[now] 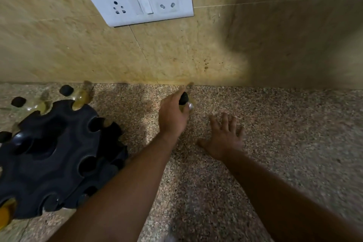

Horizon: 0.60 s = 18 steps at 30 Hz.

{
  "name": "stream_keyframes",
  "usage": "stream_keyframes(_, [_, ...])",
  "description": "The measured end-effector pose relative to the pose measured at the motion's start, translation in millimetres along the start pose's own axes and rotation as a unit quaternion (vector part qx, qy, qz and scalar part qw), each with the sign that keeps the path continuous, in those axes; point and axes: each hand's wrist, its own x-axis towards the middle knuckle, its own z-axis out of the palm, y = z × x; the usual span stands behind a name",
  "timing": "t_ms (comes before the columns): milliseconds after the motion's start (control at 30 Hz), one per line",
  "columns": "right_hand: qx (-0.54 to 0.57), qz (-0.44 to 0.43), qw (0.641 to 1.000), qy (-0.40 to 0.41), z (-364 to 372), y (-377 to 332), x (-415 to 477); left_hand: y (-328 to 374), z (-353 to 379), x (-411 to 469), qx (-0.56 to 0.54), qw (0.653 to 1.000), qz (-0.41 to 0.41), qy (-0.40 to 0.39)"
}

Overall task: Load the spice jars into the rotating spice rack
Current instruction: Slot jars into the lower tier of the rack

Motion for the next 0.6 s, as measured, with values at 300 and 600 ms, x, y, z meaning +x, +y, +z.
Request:
stream_keyframes(300, [0.238, -0.134, 0.950, 0.150, -20, -31, -23, 10, -10, -53, -0.084, 0.996, -0.006, -0.009])
stream_keyframes(600, [0.255, -0.167, 0.945, 0.119, -20, -62, -68, -11, -52, -117, -0.422, 0.843, -0.326, 0.071])
